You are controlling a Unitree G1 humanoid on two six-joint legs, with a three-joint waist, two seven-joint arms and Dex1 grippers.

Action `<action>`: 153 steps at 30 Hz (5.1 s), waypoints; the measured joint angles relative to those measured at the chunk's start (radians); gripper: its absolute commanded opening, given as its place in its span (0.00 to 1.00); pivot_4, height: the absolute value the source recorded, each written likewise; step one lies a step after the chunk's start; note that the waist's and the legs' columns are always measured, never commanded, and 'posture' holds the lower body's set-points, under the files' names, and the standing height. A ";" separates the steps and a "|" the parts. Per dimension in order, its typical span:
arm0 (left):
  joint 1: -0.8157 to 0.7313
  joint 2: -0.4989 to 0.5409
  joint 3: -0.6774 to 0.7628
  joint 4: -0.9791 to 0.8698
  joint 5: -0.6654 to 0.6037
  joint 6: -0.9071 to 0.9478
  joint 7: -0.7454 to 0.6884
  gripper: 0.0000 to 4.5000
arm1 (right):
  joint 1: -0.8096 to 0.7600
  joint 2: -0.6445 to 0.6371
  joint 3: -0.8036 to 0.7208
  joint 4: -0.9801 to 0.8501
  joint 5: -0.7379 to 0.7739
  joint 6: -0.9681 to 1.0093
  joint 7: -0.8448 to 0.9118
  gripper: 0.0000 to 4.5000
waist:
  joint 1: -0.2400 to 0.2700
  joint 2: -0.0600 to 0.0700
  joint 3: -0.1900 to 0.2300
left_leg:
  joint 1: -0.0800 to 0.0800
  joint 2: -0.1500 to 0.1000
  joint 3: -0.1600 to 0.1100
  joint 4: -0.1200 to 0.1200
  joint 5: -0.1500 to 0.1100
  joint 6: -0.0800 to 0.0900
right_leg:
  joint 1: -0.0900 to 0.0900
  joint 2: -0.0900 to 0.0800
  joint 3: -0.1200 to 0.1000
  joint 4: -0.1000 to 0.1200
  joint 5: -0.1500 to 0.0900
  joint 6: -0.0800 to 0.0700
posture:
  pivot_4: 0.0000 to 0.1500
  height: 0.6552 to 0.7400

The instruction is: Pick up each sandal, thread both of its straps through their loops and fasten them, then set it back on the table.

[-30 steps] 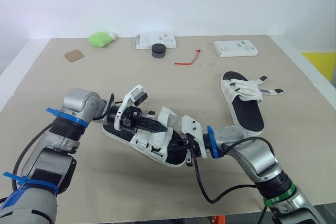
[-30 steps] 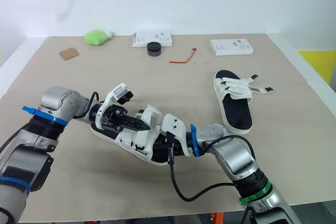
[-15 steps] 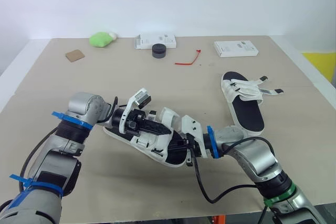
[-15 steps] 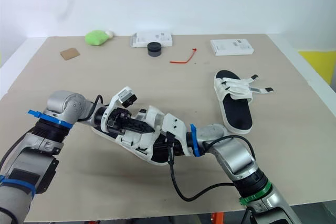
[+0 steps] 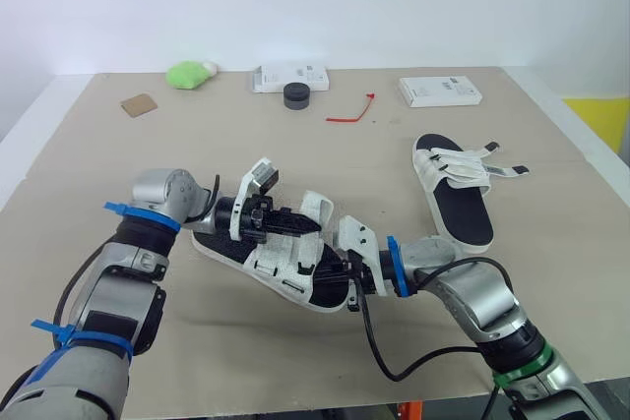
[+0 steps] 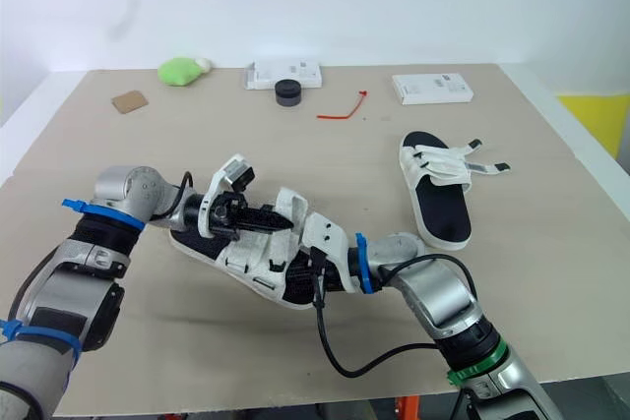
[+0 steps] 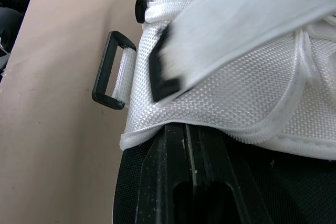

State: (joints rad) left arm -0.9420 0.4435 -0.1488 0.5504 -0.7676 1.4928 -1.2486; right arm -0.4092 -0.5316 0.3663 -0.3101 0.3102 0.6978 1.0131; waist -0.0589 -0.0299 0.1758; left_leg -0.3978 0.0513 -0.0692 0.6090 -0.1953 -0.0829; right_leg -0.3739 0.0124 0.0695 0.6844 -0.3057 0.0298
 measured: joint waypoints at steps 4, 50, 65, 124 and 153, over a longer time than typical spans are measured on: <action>0.006 0.017 -0.009 -0.022 -0.009 0.034 -0.010 0.01 | -0.001 0.001 0.002 0.000 0.000 -0.002 0.000 0.00 | -0.002 0.000 0.000 | 0.000 0.000 0.000 0.000 0.000 0.000 | 0.000 0.000 0.000 0.000 0.000 0.000 | 1.00 1.00; 0.077 0.022 -0.121 -0.106 0.037 -0.131 0.080 0.01 | 0.011 -0.006 0.009 0.000 -0.021 -0.002 -0.030 0.00 | 0.010 0.005 -0.016 | 0.005 -0.002 0.000 0.000 0.001 0.001 | 0.005 -0.001 0.001 0.000 0.001 0.002 | 1.00 1.00; 0.149 0.157 -0.260 -0.304 0.145 -0.344 -0.105 0.01 | 0.013 0.005 0.020 -0.005 -0.010 -0.007 -0.013 0.00 | -0.001 0.005 -0.018 | 0.005 -0.001 0.001 -0.006 -0.003 0.010 | 0.002 0.000 0.003 0.000 -0.005 -0.003 | 1.00 1.00; 0.301 0.120 -0.185 -0.411 0.322 -1.142 -0.345 0.01 | 0.011 0.006 0.020 0.001 -0.001 -0.011 -0.016 0.00 | -0.005 0.004 -0.018 | 0.004 -0.001 0.002 -0.005 -0.004 0.012 | 0.002 0.000 0.003 -0.001 -0.005 -0.003 | 1.00 1.00; 0.441 0.282 -0.198 -0.718 0.224 -0.977 -0.285 0.85 | 0.008 0.012 0.030 0.007 0.007 -0.021 -0.014 0.00 | -0.012 0.004 -0.017 | 0.004 0.000 0.002 -0.004 -0.008 0.018 | 0.003 0.000 0.002 -0.001 -0.008 -0.004 | 1.00 1.00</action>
State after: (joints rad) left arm -0.5011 0.7256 -0.3463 -0.1677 -0.5431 0.5160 -1.5332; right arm -0.4010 -0.5194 0.3961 -0.3029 0.3168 0.6770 0.9994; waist -0.0709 -0.0259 0.1584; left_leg -0.3937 0.0510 -0.0672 0.6055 -0.2028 -0.0654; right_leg -0.3710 0.0128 0.0720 0.6838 -0.3133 0.0257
